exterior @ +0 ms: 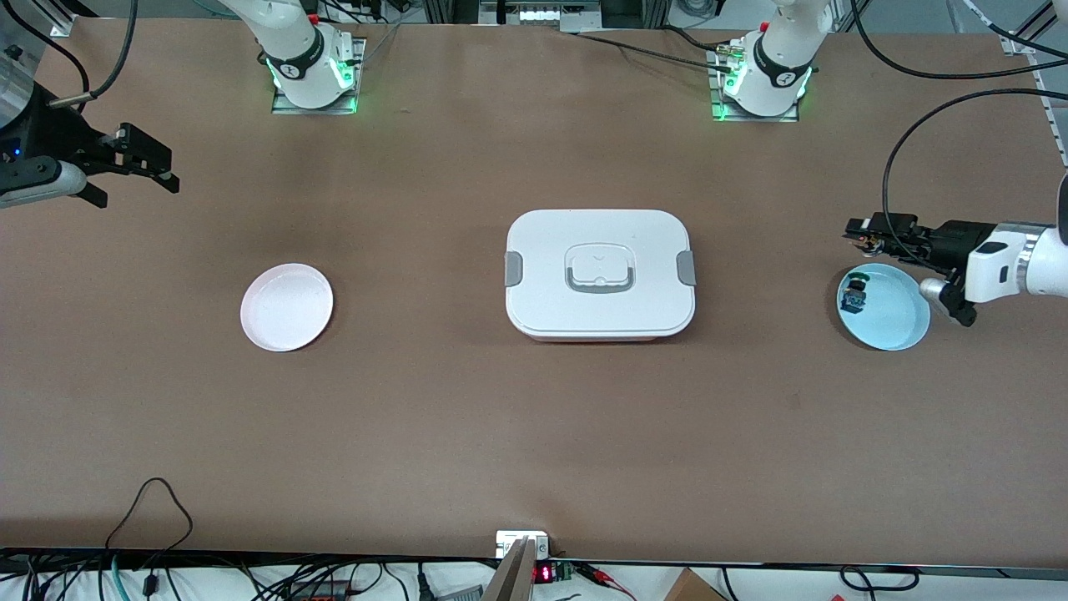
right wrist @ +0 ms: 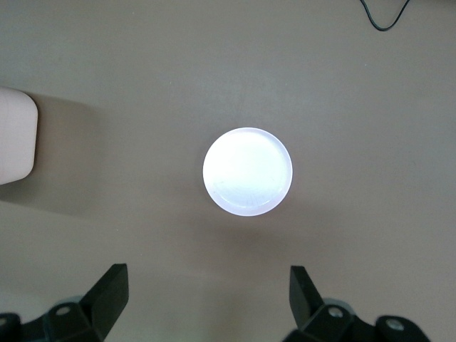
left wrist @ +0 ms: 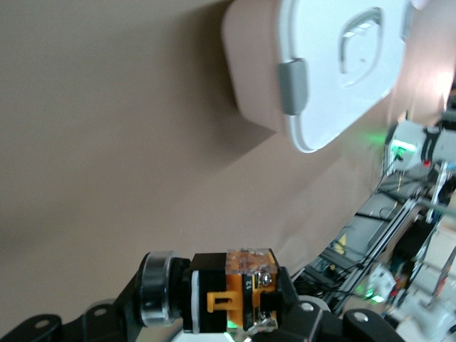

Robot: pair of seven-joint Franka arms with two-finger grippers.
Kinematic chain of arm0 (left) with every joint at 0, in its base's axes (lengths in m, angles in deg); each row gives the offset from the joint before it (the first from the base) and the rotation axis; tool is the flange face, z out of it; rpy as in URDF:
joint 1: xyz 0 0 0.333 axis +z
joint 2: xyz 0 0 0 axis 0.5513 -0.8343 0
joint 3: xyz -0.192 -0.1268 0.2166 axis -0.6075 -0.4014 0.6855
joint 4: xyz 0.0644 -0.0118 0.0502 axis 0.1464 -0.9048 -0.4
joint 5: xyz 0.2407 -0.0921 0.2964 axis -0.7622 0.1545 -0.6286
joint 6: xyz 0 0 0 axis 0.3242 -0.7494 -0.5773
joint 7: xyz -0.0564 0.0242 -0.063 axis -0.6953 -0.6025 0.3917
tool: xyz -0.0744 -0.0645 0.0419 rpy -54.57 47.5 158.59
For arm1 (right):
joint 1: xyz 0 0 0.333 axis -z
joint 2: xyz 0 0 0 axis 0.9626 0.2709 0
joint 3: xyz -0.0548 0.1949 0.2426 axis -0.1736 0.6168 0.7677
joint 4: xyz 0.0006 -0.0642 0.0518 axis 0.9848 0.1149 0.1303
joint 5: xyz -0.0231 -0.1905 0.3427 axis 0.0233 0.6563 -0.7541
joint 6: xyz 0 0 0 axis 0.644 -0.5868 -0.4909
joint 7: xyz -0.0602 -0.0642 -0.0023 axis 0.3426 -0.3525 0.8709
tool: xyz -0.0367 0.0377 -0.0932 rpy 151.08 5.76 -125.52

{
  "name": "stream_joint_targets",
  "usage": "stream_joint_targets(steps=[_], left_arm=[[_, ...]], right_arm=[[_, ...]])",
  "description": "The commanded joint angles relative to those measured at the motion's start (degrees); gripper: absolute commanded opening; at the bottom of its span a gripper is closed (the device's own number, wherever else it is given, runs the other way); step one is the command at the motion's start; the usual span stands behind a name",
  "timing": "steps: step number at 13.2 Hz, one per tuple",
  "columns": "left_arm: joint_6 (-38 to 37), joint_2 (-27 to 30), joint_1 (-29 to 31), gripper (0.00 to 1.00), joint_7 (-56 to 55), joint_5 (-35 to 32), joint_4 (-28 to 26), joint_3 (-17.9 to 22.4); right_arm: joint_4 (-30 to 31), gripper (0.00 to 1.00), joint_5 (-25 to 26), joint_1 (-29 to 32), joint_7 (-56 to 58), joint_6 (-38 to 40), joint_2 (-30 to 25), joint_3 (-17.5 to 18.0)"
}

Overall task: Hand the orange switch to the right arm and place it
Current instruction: 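Lift the orange switch with the left gripper and carry it over the box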

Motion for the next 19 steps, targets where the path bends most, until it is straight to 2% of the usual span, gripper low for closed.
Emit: stream_joint_targets(steps=[1, 6, 9, 11, 13, 16, 19], left_arm=[[4.93, -0.45, 0.48, 0.01, 10.22, 3.95, -1.77, -5.18], [14.51, -7.48, 0.04, 0.01, 38.23, 12.66, -2.30, -12.66], [22.06, -11.00, -0.57, 0.00, 57.90, 21.34, -5.01, -16.62], [27.16, -10.83, -0.49, 0.00, 67.95, 31.07, -10.45, -19.08], [32.25, -11.18, -1.88, 0.00, 77.01, 39.96, -12.49, -20.67], [39.03, -12.32, -8.82, 0.00, 88.70, 54.45, -13.02, -20.76], [40.72, -12.33, -13.66, 0.00, 95.93, 65.11, -12.94, -20.76]], right_arm=[[-1.70, 1.00, -0.10, 0.00, -0.44, 2.44, -0.28, -0.20], [-1.62, 1.00, 0.42, -0.18, 0.69, 3.40, 0.07, 0.33], [-1.71, 1.00, -1.84, -0.62, 3.86, 3.58, 0.25, 0.41], [-1.53, 1.00, -8.94, -1.32, 3.69, 5.24, 0.42, 0.33], [-1.09, 1.00, -15.89, -1.24, 3.42, 5.61, 0.95, 0.24], [0.22, 1.00, -26.95, -1.06, 3.15, 5.78, 2.62, 0.15], [4.26, 1.00, -40.14, -0.97, 3.86, 4.91, 4.46, -0.03]])
